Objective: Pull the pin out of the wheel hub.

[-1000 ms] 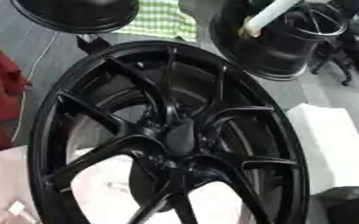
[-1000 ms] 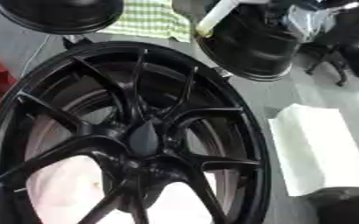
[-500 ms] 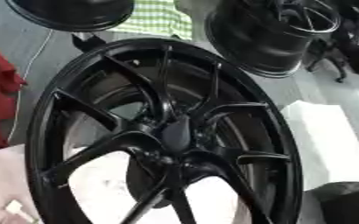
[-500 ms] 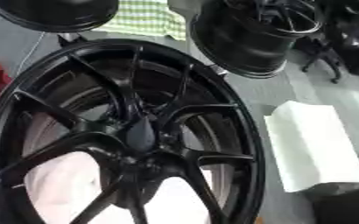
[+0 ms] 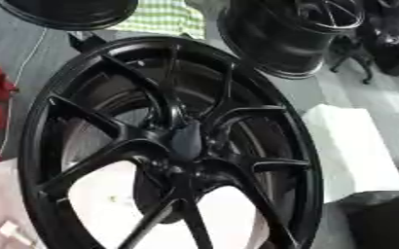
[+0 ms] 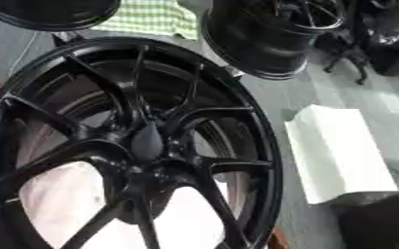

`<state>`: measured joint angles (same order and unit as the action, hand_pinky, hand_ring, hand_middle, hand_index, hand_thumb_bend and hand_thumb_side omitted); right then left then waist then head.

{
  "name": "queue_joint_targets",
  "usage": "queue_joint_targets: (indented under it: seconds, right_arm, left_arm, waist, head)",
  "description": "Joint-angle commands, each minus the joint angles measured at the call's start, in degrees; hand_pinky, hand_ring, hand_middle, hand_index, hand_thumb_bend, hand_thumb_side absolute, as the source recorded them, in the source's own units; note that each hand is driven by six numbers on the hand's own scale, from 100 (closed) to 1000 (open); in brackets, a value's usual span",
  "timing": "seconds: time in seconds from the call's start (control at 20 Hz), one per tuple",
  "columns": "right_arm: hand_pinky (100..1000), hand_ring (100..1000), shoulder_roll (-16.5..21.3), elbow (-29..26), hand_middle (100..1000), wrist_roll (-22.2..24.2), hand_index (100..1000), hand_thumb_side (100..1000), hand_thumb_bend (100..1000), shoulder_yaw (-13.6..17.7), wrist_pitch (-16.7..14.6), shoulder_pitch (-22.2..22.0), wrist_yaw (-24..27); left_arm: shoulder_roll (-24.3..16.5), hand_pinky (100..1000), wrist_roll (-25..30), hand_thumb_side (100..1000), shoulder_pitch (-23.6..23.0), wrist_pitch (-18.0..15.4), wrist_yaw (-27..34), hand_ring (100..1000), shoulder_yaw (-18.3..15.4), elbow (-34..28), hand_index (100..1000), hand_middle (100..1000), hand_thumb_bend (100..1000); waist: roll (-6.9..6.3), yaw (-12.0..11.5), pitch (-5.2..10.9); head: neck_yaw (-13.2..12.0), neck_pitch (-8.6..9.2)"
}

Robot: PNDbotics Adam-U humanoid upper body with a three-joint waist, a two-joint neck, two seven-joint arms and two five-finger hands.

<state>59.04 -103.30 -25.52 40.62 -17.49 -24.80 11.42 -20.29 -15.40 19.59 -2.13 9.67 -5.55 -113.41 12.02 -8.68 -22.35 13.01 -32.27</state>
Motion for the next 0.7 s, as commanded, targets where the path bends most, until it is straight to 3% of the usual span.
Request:
queue_joint_targets:
  seconds: [0.05,0.2,0.45,0.6,0.7]
  right_arm:
    - [790,630,-3.31,-0.54,192,-3.28,406,100,100,3.11,-0.39,-3.25,-1.32]
    - [791,635,-7.97,-3.13,198,-4.08,411,100,100,3.51,0.30,-7.18,-3.31]
    - [791,654,-17.83,-10.75,224,-4.39,438,100,100,1.51,4.24,-11.08,-10.69]
    - [795,682,-22.23,-11.23,286,-4.59,500,100,100,0.10,3.79,-11.44,-13.67]
    - [811,726,-24.64,-11.28,387,-4.23,587,100,100,-0.76,3.76,-11.43,-15.51]
  left_arm:
    - [-1.26,715,-0.33,796,0.00,0.00,-0.31,730,-0.47,-1.18,821,627,144]
    - [-0.91,714,-0.36,798,-0.49,0.12,-0.24,730,-0.45,-1.18,821,627,145]
    - [-0.35,713,-0.51,794,-0.97,0.22,-0.12,730,-0.53,-1.18,821,627,141]
    - [-0.02,712,-0.48,792,-0.96,0.23,-0.04,730,-0.51,-1.18,821,627,140]
    - [0.19,711,-0.56,792,-1.09,0.33,0.05,729,-0.54,-1.18,820,626,137]
  waist:
    - [-0.66,0.78,1.62]
    - [-1.40,1.96,1.83]
    - [-2.94,3.68,2.22]
    - [-3.86,4.32,2.36]
    - [-4.56,4.79,2.50]
  head:
    - [-0.33,-0.70]
    - [-1.01,-1.17]
    - [-2.39,-2.32]
    - [-2.95,-2.58]
    - [-3.13,-2.80]
